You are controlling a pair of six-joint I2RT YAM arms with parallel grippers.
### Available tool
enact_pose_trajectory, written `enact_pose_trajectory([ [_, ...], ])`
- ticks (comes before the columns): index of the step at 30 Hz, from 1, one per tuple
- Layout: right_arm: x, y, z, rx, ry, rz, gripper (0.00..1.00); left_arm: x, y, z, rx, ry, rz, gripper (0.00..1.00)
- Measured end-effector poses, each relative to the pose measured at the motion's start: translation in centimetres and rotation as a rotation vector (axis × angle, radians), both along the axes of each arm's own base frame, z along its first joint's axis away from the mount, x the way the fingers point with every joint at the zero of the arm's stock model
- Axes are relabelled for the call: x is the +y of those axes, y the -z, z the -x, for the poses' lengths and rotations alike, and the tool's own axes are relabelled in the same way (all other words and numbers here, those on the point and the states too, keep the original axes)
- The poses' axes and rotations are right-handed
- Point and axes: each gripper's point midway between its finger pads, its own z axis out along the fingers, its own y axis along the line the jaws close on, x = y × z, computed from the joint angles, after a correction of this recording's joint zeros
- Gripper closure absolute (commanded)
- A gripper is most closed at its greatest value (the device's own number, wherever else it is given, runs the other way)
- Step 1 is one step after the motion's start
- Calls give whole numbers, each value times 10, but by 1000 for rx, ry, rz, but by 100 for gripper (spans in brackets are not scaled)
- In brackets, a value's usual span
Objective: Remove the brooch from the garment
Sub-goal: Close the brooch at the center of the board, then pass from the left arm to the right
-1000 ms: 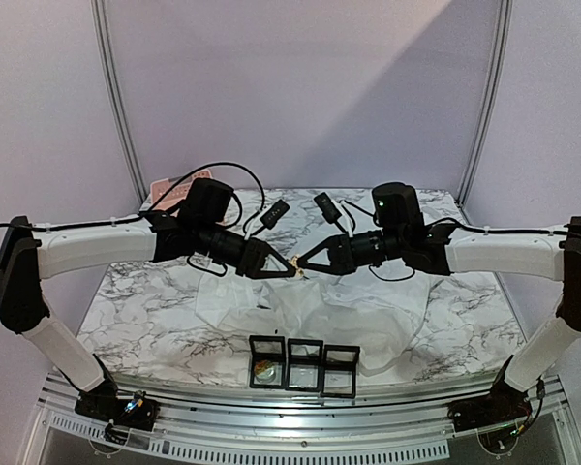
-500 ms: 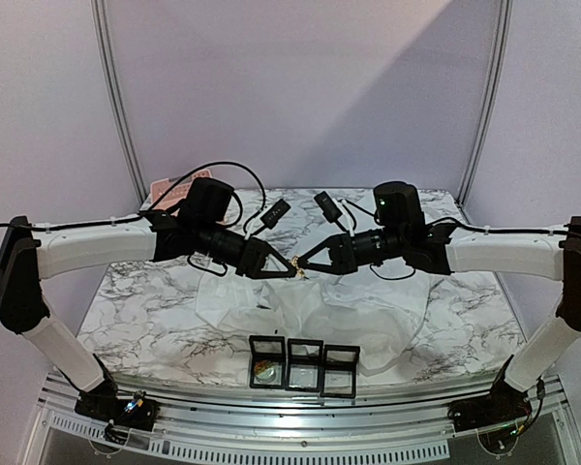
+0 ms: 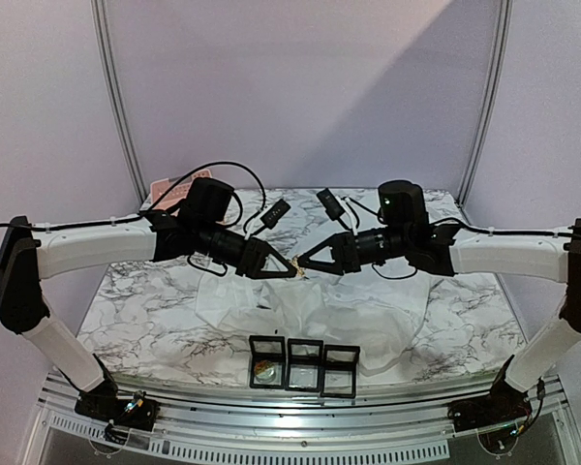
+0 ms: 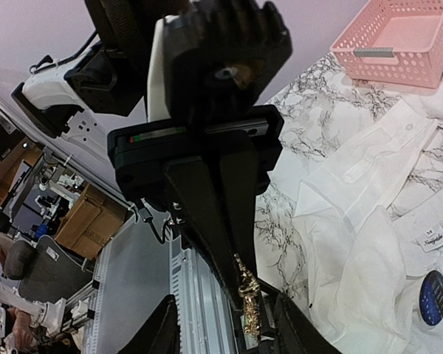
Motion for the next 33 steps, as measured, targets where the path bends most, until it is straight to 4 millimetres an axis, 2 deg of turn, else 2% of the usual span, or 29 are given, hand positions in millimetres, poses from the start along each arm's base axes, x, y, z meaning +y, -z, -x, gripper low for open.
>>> enact_pose_trajectory([
  [9,-7,-1,5,-14,5,-17,55,0,-1,1,-6,9,4,100],
  [18,-11,-1,4,-15,13,-24,72,-1,-3,4,-1,26,16,100],
  [24,-11,0,4,-14,12,-24,78,-1,-4,4,-5,29,22,100],
  [30,-9,8,3,0,10,-10,85,-2,-5,4,-9,30,25,100],
  [33,-9,11,2,4,9,-2,93,-2,-5,4,-9,30,26,100],
])
